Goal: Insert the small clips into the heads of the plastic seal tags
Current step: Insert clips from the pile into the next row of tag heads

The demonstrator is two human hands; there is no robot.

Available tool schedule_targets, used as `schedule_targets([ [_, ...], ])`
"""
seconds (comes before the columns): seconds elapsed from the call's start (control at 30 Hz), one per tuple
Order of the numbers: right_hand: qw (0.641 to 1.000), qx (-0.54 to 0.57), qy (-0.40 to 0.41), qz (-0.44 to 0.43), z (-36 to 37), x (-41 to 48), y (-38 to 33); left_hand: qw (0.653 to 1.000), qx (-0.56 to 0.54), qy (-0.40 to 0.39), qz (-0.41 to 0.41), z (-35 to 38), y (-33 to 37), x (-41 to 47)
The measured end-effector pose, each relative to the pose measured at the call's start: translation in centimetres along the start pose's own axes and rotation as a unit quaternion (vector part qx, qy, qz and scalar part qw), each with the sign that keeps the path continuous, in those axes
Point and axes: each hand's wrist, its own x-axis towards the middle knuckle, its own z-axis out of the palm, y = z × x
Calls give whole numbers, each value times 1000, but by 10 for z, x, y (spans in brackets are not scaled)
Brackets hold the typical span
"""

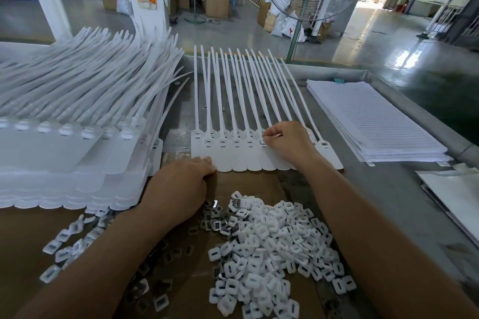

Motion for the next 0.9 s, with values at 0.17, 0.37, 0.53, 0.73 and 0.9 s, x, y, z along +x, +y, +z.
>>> schedule_targets([
  [0.17,999,-45,-20,8,5,9,2,1000,2,-1,-1,-1,1,0],
  [0.37,998,-62,-23,2,4,11,1,1000,1,1,-7,-1,1,-1],
  [0.53,998,-58,-32,13,4,13,-2,1000,2,-2,-8,-1,0,-1],
  [0.73,997,-32,-39,52,2,20,-5,1000,6,3,-8,0,0,-2],
  [0.9,998,-31,-29,52,5,21,-3,1000,7,2,-8,0,0,-1],
])
